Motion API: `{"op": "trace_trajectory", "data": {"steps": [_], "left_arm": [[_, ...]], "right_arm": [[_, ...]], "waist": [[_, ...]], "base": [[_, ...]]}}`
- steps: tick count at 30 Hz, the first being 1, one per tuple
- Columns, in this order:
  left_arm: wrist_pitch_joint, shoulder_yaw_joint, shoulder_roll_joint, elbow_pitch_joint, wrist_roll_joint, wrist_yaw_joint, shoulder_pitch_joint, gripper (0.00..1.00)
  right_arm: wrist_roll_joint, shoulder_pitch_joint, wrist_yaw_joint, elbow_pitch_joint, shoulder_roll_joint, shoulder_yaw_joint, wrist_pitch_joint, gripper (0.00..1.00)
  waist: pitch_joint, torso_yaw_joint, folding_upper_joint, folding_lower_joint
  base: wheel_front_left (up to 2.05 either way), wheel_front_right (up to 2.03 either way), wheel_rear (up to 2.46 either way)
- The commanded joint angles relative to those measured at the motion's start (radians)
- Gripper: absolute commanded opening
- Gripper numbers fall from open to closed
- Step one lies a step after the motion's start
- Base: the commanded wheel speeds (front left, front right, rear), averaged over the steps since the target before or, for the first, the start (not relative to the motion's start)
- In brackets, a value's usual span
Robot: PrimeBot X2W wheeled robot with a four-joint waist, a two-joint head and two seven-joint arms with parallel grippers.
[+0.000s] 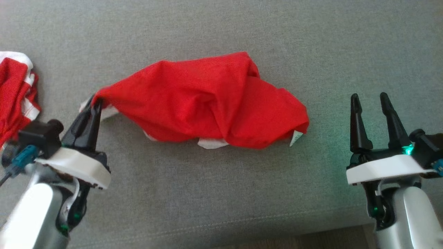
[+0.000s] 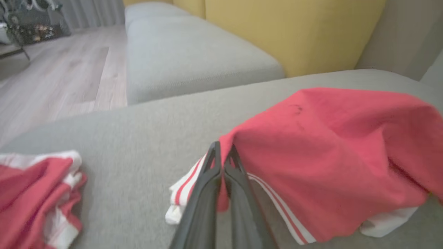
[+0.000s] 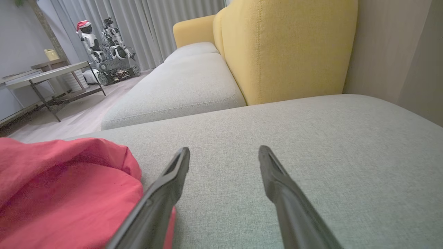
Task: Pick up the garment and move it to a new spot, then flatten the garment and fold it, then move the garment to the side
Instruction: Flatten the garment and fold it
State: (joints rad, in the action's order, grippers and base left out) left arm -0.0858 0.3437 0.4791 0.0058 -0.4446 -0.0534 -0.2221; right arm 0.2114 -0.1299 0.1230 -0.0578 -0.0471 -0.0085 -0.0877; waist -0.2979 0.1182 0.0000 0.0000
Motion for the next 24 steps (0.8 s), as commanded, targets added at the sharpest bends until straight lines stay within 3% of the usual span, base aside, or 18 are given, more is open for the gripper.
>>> {"op": "trace_trajectory", "data": {"steps": [1,2,3,4,5,8,12,18,24], "left_arm": [[-0.019,-0.043,0.007,0.03,-0.026,0.018,-0.04,0.0],[-0.029,-0.038,-0.008,0.07,-0.039,0.029,-0.046,0.0],[-0.041,-0.034,-0.023,0.109,-0.05,0.04,-0.055,0.08],[-0.052,-0.03,-0.038,0.149,-0.057,0.047,-0.064,0.65],[-0.064,-0.024,-0.051,0.183,-0.059,0.052,-0.072,1.0],[-0.112,-0.015,-0.082,0.249,-0.054,0.059,-0.091,1.0],[-0.16,-0.04,-0.113,0.264,-0.034,0.022,-0.086,1.0],[-0.175,-0.103,-0.161,0.126,0.023,-0.056,-0.025,1.0],[-0.176,-0.132,-0.183,0.021,0.074,-0.078,0.091,1.0]], "right_arm": [[0.008,-0.01,0.008,0.038,-0.003,0.026,0.0,1.0],[0.007,-0.012,0.008,0.037,-0.003,0.027,0.001,1.0],[0.006,-0.013,0.008,0.036,-0.003,0.029,0.002,1.0],[0.005,-0.014,0.008,0.036,-0.003,0.031,0.003,1.0],[0.003,-0.015,0.008,0.036,-0.003,0.033,0.004,1.0],[-0.008,-0.014,0.008,0.04,-0.003,0.036,0.008,1.0],[-0.025,-0.01,0.008,0.049,-0.003,0.04,0.011,1.0],[-0.052,0.01,0.008,0.069,-0.003,0.034,0.029,1.0],[-0.063,0.04,0.008,0.08,-0.003,0.041,0.049,1.0]], "waist": [[-0.005,0.002,0.0,0.0],[-0.007,0.002,0.0,0.0],[-0.006,0.003,0.0,0.0],[-0.005,0.003,0.0,0.0],[-0.003,0.004,0.0,0.0],[0.007,0.002,0.0,0.0],[0.034,-0.008,0.0,0.0],[0.084,-0.035,0.0,0.0],[0.14,-0.044,0.0,0.0]], "base": [[0.0,0.0,0.0],[0.0,0.0,0.0],[0.0,0.0,0.0],[0.0,0.0,0.0],[0.0,0.0,0.0],[0.0,0.0,0.0],[0.0,0.0,0.0],[0.0,0.0,0.0],[0.0,0.0,0.0]]}}
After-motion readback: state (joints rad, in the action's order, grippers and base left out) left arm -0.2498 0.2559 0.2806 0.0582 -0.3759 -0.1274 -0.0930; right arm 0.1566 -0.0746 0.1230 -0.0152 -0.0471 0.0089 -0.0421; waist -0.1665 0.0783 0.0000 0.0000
